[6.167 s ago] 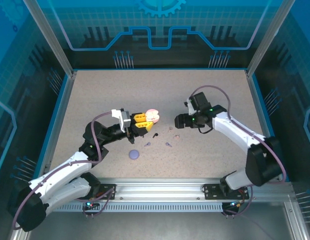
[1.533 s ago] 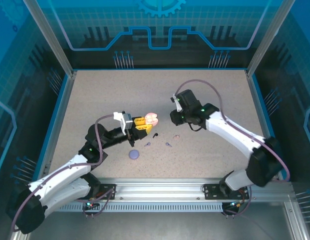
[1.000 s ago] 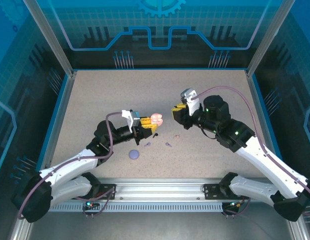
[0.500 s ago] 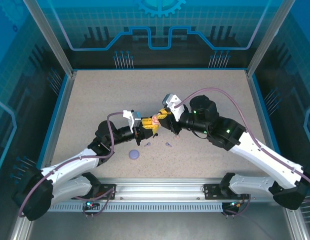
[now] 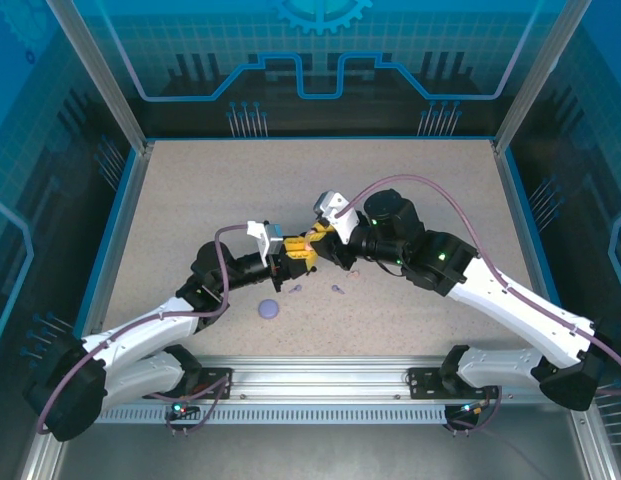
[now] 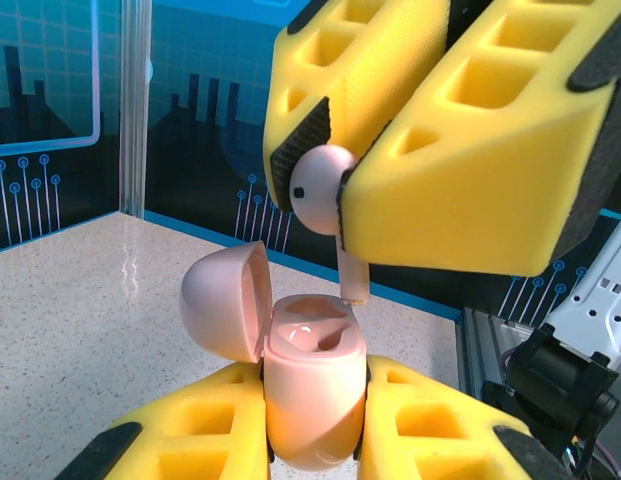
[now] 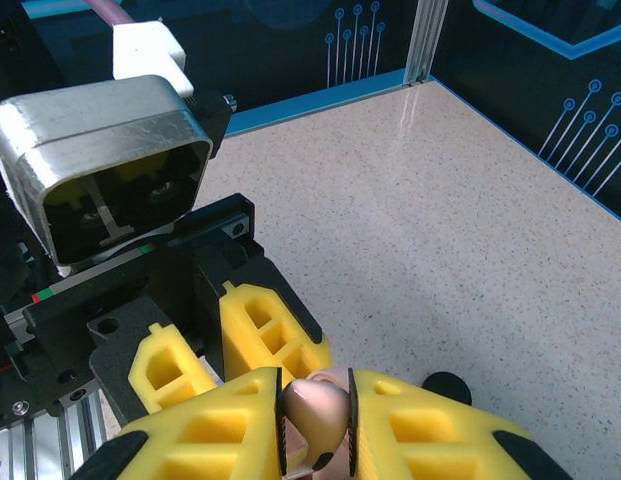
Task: Insert wireless bluetooth earbuds into charging case
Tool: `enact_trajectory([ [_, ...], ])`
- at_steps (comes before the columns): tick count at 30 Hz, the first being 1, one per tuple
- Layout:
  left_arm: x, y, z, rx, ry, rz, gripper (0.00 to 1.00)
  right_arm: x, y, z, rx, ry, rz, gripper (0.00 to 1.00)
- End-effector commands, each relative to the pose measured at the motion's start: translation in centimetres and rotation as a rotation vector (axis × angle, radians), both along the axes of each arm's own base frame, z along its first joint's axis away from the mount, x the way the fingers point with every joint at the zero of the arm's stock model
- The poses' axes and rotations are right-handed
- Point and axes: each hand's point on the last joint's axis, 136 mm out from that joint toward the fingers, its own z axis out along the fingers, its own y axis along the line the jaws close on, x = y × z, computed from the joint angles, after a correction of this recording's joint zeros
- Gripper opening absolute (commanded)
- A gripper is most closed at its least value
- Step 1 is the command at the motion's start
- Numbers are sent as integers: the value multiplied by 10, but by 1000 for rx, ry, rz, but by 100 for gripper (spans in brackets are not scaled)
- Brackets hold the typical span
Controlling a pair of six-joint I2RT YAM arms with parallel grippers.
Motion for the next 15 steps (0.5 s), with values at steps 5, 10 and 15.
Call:
enact_trajectory([
  [5, -5, -2, 21, -32, -76, -19, 1, 0, 3, 0, -23, -12, 1, 21],
  [10, -5, -2, 21, -32, -77, -20, 1, 3, 2, -3, -33, -10, -15, 21],
  [15, -5, -2, 21, -31, -77, -18, 1, 3, 4, -5, -41, -6, -10, 21],
])
